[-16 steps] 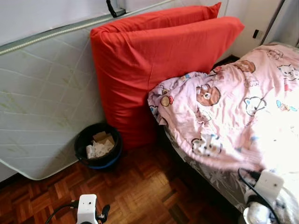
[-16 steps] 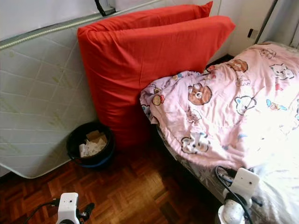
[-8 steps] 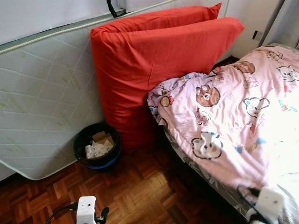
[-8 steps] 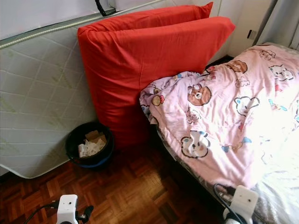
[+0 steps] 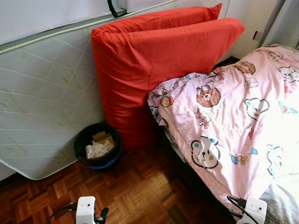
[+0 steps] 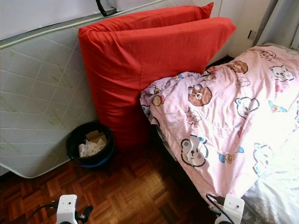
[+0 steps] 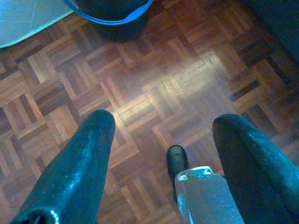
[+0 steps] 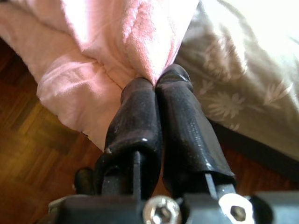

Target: Clean up the room

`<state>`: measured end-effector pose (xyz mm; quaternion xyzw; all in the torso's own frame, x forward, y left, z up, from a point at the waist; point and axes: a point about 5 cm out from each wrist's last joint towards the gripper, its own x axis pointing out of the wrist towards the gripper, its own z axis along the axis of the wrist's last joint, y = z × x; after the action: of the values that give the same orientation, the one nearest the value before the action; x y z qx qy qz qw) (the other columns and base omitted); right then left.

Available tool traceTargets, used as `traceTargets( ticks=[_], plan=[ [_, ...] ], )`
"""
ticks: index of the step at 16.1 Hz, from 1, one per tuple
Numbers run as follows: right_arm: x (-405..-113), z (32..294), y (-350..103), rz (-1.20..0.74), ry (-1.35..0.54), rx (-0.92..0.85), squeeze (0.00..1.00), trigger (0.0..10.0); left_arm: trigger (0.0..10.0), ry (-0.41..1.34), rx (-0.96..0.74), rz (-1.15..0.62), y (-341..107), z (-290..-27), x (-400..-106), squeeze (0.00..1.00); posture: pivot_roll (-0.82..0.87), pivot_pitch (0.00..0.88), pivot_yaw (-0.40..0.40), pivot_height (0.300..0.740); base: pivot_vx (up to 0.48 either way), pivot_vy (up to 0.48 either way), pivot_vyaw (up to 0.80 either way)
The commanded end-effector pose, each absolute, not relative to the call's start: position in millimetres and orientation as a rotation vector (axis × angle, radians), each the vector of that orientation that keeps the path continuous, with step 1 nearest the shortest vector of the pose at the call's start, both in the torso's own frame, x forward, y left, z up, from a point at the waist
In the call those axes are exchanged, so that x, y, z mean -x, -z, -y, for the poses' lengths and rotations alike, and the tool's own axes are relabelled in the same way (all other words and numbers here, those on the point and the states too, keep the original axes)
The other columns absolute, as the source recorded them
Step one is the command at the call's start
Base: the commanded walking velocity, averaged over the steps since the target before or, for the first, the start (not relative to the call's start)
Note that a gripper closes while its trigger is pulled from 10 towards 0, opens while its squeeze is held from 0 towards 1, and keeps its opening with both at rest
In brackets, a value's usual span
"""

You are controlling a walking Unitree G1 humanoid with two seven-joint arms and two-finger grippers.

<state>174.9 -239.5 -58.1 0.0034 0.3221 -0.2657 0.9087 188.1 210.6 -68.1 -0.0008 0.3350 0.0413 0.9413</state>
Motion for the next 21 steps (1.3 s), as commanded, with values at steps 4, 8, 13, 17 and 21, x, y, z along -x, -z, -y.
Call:
traceTargets(
  ticks=[4,8,13,17,21],
  plan=[
    [-170.8,236.7,64.4,-0.697,0.539,-0.055,0.09,10.0,10.0,-0.085,-0.023,-0.722,71.7,-215.2,-181.0,0.00,-0.04,0.072,0.041,0.740,0.000,0.000,0.00],
    [-174.2,233.6,64.2,-0.689,0.522,-0.075,0.83,10.0,10.0,-0.083,-0.027,-0.729,72.3,-215.2,-180.4,0.00,-0.04,0.067,0.042,0.740,0.000,0.000,0.00],
    [-174.0,230.9,66.9,-0.703,0.503,-0.085,0.99,10.0,10.0,-0.082,-0.030,-0.734,72.7,-215.5,-179.7,0.00,-0.04,0.066,0.042,0.740,0.000,0.000,0.00],
    [-168.4,235.2,69.6,-0.725,0.538,-0.077,0.92,10.0,10.0,-0.086,-0.030,-0.736,72.8,-216.6,-179.3,0.00,-0.04,0.069,0.040,0.740,0.000,0.000,0.00],
    [-167.6,236.8,70.2,-0.723,0.538,-0.085,0.00,10.0,10.0,-0.089,-0.029,-0.742,73.6,-217.2,-177.6,0.00,-0.04,0.072,0.041,0.740,0.000,0.000,0.00]
  ],
)
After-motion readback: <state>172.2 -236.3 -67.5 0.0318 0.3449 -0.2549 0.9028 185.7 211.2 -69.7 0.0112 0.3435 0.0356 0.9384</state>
